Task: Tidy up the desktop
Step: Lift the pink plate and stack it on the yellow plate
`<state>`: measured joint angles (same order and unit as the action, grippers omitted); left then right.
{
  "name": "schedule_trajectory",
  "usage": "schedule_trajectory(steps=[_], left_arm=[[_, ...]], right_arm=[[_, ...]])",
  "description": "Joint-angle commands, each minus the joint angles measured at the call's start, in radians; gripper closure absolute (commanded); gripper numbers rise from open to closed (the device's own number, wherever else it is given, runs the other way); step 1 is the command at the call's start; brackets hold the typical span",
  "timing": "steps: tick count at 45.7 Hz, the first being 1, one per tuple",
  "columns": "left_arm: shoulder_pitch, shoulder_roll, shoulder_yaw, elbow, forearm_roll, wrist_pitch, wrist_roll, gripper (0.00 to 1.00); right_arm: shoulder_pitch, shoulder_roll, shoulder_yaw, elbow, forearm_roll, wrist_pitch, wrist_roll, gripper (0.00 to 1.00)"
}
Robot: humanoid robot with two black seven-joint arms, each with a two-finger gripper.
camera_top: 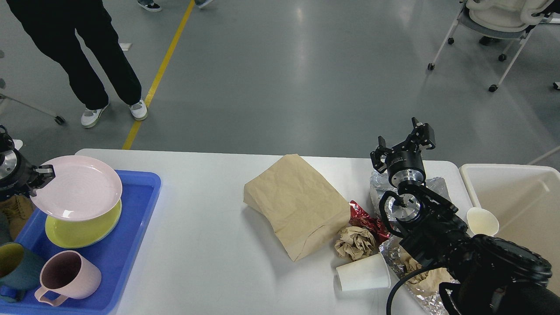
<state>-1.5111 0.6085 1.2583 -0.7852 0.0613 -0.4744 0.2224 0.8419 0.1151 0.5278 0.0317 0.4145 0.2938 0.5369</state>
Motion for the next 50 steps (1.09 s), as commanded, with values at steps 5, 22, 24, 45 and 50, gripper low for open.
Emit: schedule_trajectory(steps=[5,22,24,45,50], left_arm=[[0.066,-0.001,-0.011,0.000,-0.003,0.079,0.000,1.00],[0.132,0.002,-0.069,0.000,-0.011,0.186,0.002,1.00],[0.138,0.000,-0.069,0.000,-0.012,0.194,0.002,1.00],[0.213,-0.010,-0.103,0.000,-0.017,0.287,0.003,0.65],[0.226,-0.012,-0.120,-0.002,-0.015,0.341,0.006,0.38]], right_arm=[[0.000,0.000,0.000,0.001,0.000,-0.001,0.000,0.00],[0.000,0.000,0.000,-0.001,0.000,0.001,0.000,0.00],[0.000,0.000,0.000,0.001,0.000,0.001,0.000,0.00],[0.000,0.000,0.000,0.001,0.000,0.001,0.000,0.00],[0.000,0.000,0.001,0.001,0.000,0.001,0.000,0.00]])
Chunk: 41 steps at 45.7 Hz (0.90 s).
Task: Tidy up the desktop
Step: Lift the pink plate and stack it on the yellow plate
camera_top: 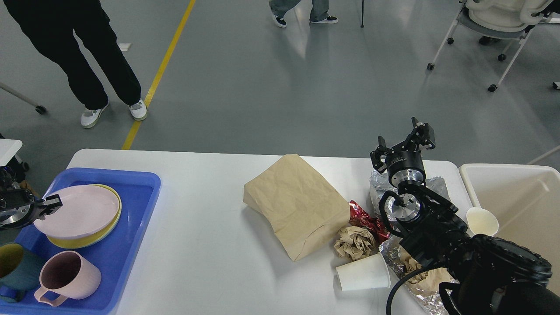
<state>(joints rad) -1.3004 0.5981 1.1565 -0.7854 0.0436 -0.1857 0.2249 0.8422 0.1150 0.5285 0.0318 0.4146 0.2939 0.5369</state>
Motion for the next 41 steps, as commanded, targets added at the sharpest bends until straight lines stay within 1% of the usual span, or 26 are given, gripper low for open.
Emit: schedule_trajectory(steps=[1,2,3,10,22,28,31,37,41], left_arm=[[0.016,-0.003,-0.021,-0.002,0.004,0.060,0.004,0.29],[0.018,-0.003,-0.021,-0.002,0.004,0.063,0.004,0.20],[0.018,-0.004,-0.023,-0.002,0.004,0.064,0.004,0.14],[0.015,-0.008,-0.031,-0.002,0.004,0.061,0.007,0.05],[0.003,-0.006,-0.075,-0.005,0.002,0.054,0.010,0.03],[-0.005,0.005,-0.167,-0.015,0.004,0.052,0.014,0.03],[-0.031,0.020,-0.218,-0.015,0.001,0.052,0.011,0.03],[-0.051,0.060,-0.376,-0.023,0.001,0.045,0.019,0.03],[-0.054,0.086,-0.452,-0.029,0.002,0.028,0.030,0.03]], right_arm=[[0.000,0.000,0.001,0.000,0.000,-0.001,0.000,0.00],[0.000,0.000,-0.001,0.000,0.000,0.001,0.000,0.00],[0.000,0.000,-0.001,0.000,0.000,0.001,0.000,0.00],[0.000,0.000,-0.001,-0.001,0.001,-0.001,0.000,0.00],[0.000,0.000,0.001,0.000,0.000,0.001,0.000,0.00],[0.000,0.000,-0.001,0.000,0.000,0.001,0.000,0.00],[-0.002,0.000,-0.001,0.000,0.001,-0.001,0.000,0.00],[0.000,0.000,-0.001,-0.001,0.000,-0.001,0.000,0.00],[0.000,0.000,-0.001,-0.001,0.000,0.001,0.000,0.00]])
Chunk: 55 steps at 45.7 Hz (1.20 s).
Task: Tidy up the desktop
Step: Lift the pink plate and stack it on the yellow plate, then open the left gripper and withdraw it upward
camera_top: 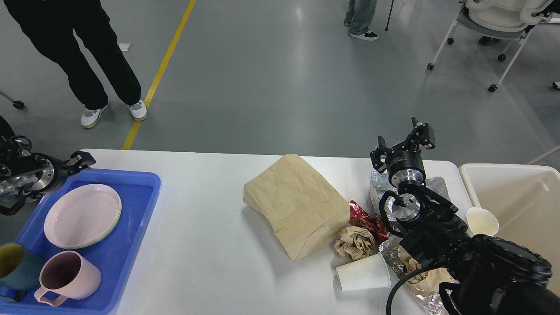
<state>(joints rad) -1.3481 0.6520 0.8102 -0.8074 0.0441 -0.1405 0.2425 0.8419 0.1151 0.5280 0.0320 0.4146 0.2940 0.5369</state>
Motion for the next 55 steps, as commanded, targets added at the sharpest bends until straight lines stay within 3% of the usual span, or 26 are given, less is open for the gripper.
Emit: schedule_trajectory(steps=[1,11,17,22,31,35,40,47,55], left_arm=[[-0.009,0.034,-0.120,-0.007,0.000,-0.018,0.011,0.03],[-0.019,0.040,-0.342,-0.007,-0.007,-0.010,0.011,0.03],[0.009,0.043,-0.549,0.004,-0.052,0.004,0.011,0.03],[0.098,0.020,-0.785,0.027,-0.104,0.028,0.005,0.03],[0.351,-0.112,-1.336,0.076,-0.132,0.029,-0.008,0.03],[0.403,-0.159,-1.489,0.079,-0.128,0.029,-0.008,0.03],[0.415,-0.170,-1.553,0.079,-0.128,0.029,-0.008,0.03],[0.414,-0.161,-1.534,0.086,-0.128,0.030,-0.008,0.03],[0.380,-0.167,-1.530,0.178,-0.135,0.067,0.012,0.03]], right_arm=[[0.000,0.000,0.000,0.000,0.000,0.000,0.000,0.00],[-0.001,0.000,0.000,-0.001,0.000,-0.001,0.000,0.00],[-0.001,0.000,0.000,-0.001,0.000,0.000,0.000,0.00],[-0.001,0.000,0.001,0.000,0.000,0.000,0.000,0.00],[-0.001,0.000,0.000,-0.001,0.001,-0.001,0.000,0.00],[-0.001,0.000,0.000,-0.001,0.000,-0.001,0.000,0.00],[-0.001,0.000,0.000,-0.001,0.000,-0.001,0.000,0.00],[-0.001,0.000,0.000,-0.001,0.000,-0.001,0.000,0.00],[-0.001,0.000,0.000,-0.001,0.001,-0.001,0.000,0.00]])
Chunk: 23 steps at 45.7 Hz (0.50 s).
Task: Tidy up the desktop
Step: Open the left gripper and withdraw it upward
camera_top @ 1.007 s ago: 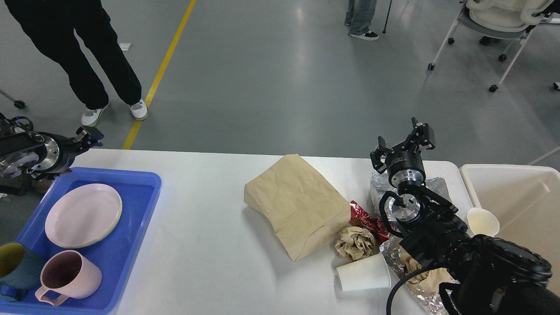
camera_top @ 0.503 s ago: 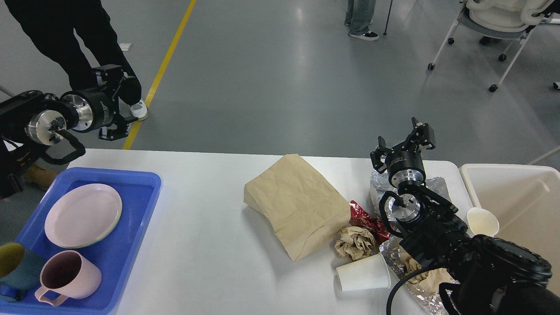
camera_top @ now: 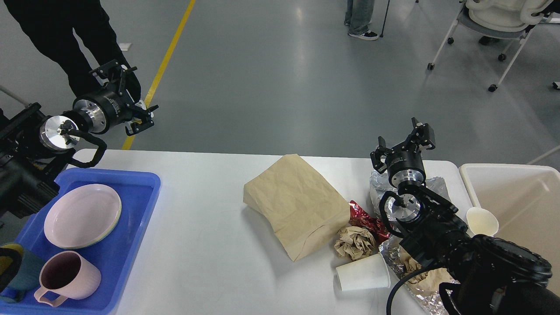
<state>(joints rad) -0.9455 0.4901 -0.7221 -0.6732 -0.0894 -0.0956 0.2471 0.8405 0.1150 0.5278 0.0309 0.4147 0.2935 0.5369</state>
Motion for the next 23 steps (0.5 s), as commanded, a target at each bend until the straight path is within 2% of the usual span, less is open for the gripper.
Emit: schedule_trajectory(steps=[1,8,23], left_arm=[[-0.029,-0.007,0.004,0.046,0.000,0.028,0.008,0.03],[-0.033,-0.010,0.038,0.050,0.000,0.054,0.009,0.03],[-0.033,-0.012,0.044,0.052,0.000,0.054,0.009,0.03]], right_arm=[[0.000,0.000,0.000,0.000,-0.001,-0.001,0.000,0.00],[0.000,0.000,0.000,0.001,-0.001,-0.001,0.000,0.00],[0.000,0.000,0.000,0.001,-0.001,-0.001,0.000,0.00]])
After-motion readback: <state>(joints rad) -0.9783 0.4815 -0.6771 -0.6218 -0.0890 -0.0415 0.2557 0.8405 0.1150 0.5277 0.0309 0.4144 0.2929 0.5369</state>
